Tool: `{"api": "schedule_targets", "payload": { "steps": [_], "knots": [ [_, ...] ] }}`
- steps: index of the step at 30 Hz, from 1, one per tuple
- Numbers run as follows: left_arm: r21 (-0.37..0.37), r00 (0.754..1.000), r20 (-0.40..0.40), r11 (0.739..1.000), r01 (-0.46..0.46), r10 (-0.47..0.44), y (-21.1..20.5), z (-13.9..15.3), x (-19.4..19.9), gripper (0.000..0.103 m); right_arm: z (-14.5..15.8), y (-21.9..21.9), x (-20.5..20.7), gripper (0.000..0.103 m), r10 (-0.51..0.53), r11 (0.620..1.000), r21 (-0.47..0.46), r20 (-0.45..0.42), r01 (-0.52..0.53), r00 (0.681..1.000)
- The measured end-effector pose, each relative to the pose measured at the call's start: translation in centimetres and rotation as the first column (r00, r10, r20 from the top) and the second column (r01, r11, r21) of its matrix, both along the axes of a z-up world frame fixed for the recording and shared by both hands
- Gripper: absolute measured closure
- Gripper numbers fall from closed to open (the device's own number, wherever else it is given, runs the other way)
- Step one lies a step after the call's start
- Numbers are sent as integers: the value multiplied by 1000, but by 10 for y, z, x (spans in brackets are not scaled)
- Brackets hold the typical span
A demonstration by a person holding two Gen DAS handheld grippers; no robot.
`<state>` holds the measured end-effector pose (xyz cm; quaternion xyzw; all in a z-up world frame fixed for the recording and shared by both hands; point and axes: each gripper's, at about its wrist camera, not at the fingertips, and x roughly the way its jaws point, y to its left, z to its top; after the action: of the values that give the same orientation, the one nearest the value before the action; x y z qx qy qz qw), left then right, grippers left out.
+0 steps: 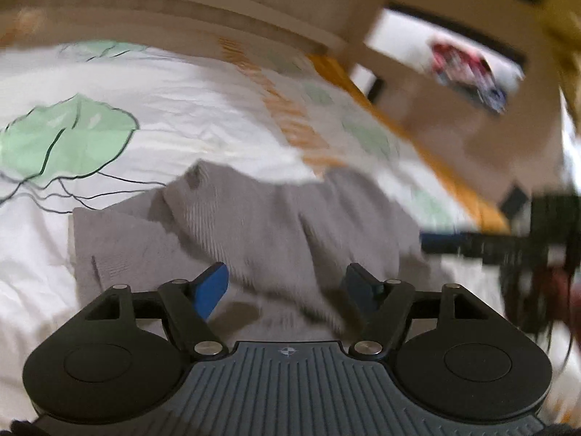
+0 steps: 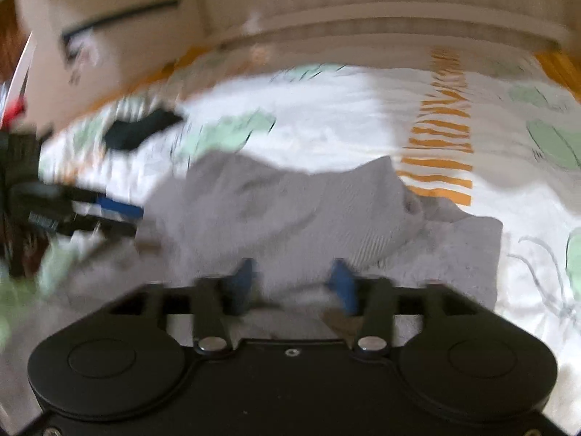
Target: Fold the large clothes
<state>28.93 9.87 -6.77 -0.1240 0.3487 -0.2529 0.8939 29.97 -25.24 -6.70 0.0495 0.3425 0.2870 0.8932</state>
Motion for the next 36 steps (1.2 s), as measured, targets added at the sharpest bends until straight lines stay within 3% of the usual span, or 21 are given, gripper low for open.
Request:
{"api": "schedule_targets", "payload": {
  "steps": [12, 15, 17, 20, 23, 25, 27, 28, 29, 30, 32, 36],
  "knots": [
    [18, 971, -16, 971, -237, 237, -7, -14, 45, 32, -27, -10, 36, 40, -241, 957, 127, -160, 262, 957],
    [50, 953, -39, 953, -299, 301, -2, -19, 54, 33, -34, -14, 41, 40, -271, 942, 149, -195, 302, 942],
    [72, 940, -13, 938, -339, 340, 1, -19, 55, 33, -38, -16, 44, 40, -280, 934, 164, -211, 317, 936],
    [131, 940, 55, 931, -341, 337, -1, -15, 53, 33, -40, -15, 44, 40, -284, 931, 171, -212, 322, 935],
    [131, 962, 45, 953, -274, 270, -6, -15, 55, 33, -40, -14, 44, 40, -287, 929, 178, -210, 325, 935],
    [71, 974, 5, 971, -226, 227, -5, -19, 61, 41, -41, -13, 45, 41, -293, 926, 181, -211, 332, 932],
    [-10, 976, -48, 977, -213, 212, 1, -23, 68, 67, -41, -11, 47, 43, -303, 923, 180, -211, 341, 929],
    [-38, 969, -73, 970, -240, 236, 6, -24, 70, 76, -41, -9, 47, 51, -307, 923, 173, -208, 344, 929],
    [-70, 959, -91, 959, -275, 268, 14, -24, 71, 89, -39, -9, 47, 76, -314, 924, 158, -200, 347, 928],
    [-99, 953, -102, 950, -297, 287, 20, -24, 71, 90, -36, -7, 46, 92, -322, 927, 138, -184, 349, 929],
    [-131, 950, -120, 944, -304, 290, 33, -24, 71, 90, -22, -10, 41, 91, -312, 932, 153, -128, 329, 942],
    [-33, 949, -136, 956, -290, 284, 39, -34, 73, 90, -9, -19, 35, 91, -306, 938, 146, -72, 313, 949]
  ]
}}
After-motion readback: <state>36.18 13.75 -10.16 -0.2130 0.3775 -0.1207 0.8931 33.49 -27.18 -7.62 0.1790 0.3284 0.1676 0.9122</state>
